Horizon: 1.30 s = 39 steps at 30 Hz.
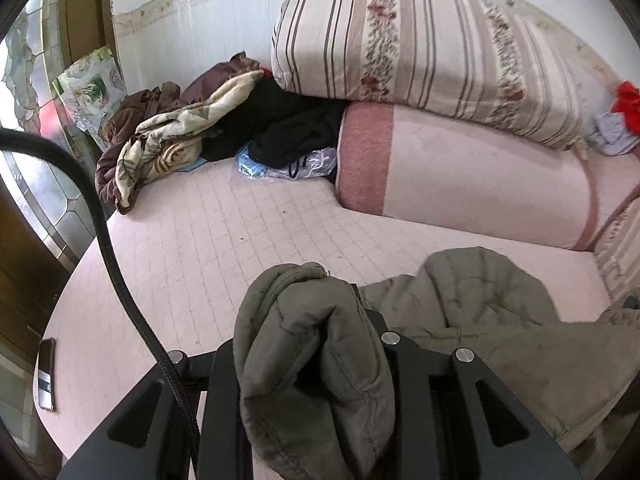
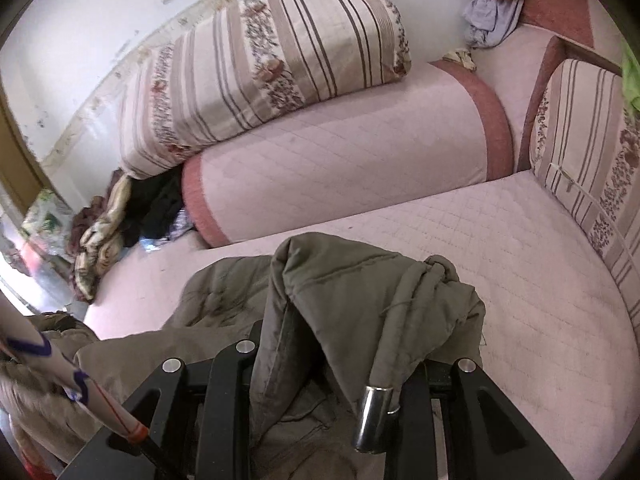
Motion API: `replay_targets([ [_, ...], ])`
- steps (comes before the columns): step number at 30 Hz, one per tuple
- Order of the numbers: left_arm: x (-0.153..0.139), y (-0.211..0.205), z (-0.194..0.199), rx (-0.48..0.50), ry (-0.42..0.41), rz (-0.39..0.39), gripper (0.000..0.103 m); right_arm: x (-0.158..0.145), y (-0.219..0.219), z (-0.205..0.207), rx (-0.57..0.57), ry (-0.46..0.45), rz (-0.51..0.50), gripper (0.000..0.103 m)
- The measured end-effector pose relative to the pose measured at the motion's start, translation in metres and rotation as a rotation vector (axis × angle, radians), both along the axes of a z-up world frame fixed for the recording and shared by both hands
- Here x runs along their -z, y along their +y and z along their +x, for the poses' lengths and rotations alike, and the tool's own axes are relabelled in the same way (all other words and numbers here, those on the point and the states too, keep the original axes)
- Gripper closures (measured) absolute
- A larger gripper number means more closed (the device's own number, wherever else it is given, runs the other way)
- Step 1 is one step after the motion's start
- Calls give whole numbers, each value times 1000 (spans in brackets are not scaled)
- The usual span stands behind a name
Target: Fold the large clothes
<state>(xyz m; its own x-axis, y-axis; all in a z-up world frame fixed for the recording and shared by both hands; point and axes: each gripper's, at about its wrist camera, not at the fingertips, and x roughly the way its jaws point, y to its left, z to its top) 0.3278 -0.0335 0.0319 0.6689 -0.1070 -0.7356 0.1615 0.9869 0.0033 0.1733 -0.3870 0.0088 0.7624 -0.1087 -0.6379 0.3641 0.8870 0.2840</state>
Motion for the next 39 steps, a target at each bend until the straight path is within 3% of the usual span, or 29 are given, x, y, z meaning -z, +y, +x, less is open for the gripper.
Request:
replay_targets([
  [9, 57, -31, 70, -46, 56, 92, 78, 44, -34, 68, 51, 84, 17, 74],
  [17, 98, -43, 93, -78, 70, 142, 73, 84, -48, 101, 52, 145, 20, 72],
  [21, 109, -40, 98, -102, 85, 146, 64, 98, -52, 110, 56, 168, 26, 71],
  [25, 95, -31, 95, -83, 39, 124, 56, 92, -50, 105, 60, 128, 61, 64],
  [30, 58, -8, 81, -74, -12, 33, 38, 76, -56, 89, 53, 59, 137, 53],
  [35, 22, 14, 71, -73, -4, -70, 38, 61, -58, 74, 68, 22, 192, 40],
  [39, -6, 22, 50, -69, -42, -73, 38, 36, -56, 55, 115, -33, 180, 23],
])
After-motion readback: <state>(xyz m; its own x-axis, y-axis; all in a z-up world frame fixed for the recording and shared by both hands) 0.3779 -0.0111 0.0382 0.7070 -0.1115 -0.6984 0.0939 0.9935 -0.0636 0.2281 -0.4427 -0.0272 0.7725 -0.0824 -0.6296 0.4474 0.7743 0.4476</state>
